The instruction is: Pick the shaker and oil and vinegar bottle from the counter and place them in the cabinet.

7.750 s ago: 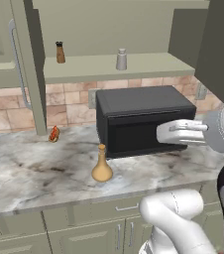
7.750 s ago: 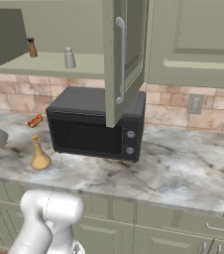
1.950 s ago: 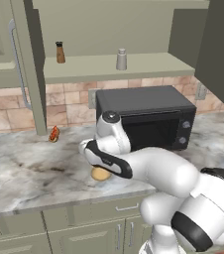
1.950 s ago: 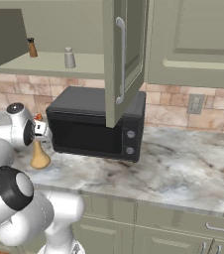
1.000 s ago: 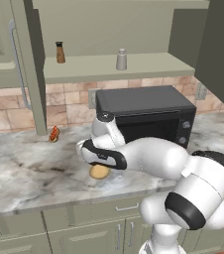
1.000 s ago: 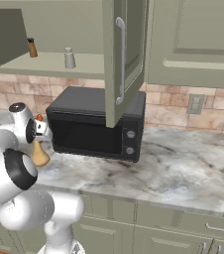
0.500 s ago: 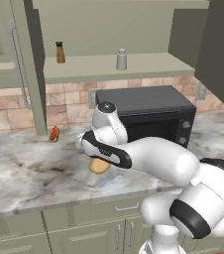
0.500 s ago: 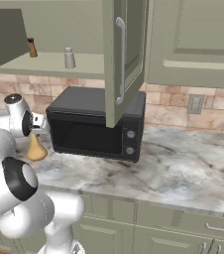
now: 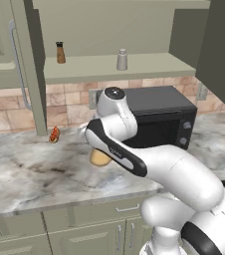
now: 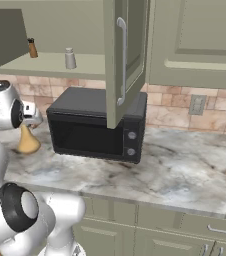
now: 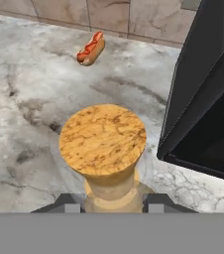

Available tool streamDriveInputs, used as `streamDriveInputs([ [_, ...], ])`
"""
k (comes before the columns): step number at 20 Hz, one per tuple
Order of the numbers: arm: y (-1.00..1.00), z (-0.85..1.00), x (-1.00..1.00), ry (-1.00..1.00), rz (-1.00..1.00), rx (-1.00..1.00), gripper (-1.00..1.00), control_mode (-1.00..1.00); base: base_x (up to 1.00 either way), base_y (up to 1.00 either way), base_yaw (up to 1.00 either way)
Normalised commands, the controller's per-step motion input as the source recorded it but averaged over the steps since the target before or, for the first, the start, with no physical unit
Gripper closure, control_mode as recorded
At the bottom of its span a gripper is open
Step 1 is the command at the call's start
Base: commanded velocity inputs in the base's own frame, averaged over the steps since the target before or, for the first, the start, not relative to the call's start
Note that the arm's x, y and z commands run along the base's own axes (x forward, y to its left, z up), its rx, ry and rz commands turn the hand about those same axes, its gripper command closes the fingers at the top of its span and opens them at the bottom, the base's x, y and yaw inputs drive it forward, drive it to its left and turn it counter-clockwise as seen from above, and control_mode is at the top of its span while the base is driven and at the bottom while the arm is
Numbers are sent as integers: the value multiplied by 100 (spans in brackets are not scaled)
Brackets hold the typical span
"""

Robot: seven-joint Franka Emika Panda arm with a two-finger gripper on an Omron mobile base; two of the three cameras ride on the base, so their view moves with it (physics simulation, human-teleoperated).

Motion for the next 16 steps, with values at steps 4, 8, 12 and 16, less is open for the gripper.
streamDriveInputs([
  [4, -1, 69, -51, -4, 5, 0, 100, -100, 0, 0, 0],
  [8, 0, 72, -52, -6, 3, 0, 100, -100, 0, 0, 0],
  [12, -6, 72, -52, -8, 3, 0, 100, -100, 0, 0, 0],
  [16, -19, 69, -49, -14, 2, 0, 100, -100, 0, 0, 0],
])
